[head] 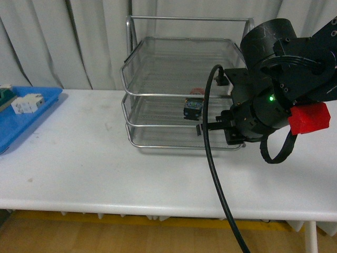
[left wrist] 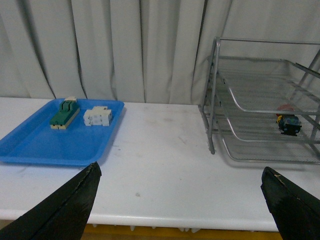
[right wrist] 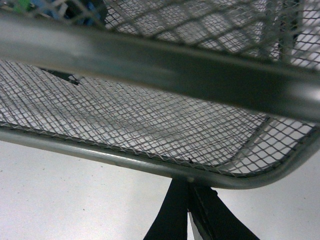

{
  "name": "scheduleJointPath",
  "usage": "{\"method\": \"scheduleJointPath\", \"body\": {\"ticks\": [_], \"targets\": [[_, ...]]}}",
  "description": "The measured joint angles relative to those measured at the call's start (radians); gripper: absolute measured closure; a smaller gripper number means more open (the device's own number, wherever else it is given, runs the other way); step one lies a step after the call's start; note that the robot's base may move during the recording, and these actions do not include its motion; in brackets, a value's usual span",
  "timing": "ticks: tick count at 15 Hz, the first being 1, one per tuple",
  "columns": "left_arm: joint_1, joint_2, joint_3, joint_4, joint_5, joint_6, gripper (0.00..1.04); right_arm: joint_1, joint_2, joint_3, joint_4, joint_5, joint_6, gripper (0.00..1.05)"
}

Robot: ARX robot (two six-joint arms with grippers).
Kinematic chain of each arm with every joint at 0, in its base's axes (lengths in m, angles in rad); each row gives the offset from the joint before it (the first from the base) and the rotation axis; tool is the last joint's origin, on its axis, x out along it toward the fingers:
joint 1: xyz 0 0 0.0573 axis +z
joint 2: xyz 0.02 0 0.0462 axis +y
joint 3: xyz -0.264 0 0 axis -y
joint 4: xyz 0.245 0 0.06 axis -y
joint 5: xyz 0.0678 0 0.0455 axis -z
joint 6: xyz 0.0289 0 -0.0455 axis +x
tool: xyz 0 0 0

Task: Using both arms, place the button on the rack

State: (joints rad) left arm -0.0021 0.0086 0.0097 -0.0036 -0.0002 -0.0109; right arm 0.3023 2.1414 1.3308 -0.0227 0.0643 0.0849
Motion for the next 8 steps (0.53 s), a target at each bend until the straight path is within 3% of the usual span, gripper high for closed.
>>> {"method": "scheduleJointPath", "body": {"ticks": [8], "targets": [[0.0, 0.0, 0.0, 0.0, -0.001, 0.0, 0.07, -0.029, 0.0, 0.004, 0.059, 0.048, -0.003, 1.03]]}}
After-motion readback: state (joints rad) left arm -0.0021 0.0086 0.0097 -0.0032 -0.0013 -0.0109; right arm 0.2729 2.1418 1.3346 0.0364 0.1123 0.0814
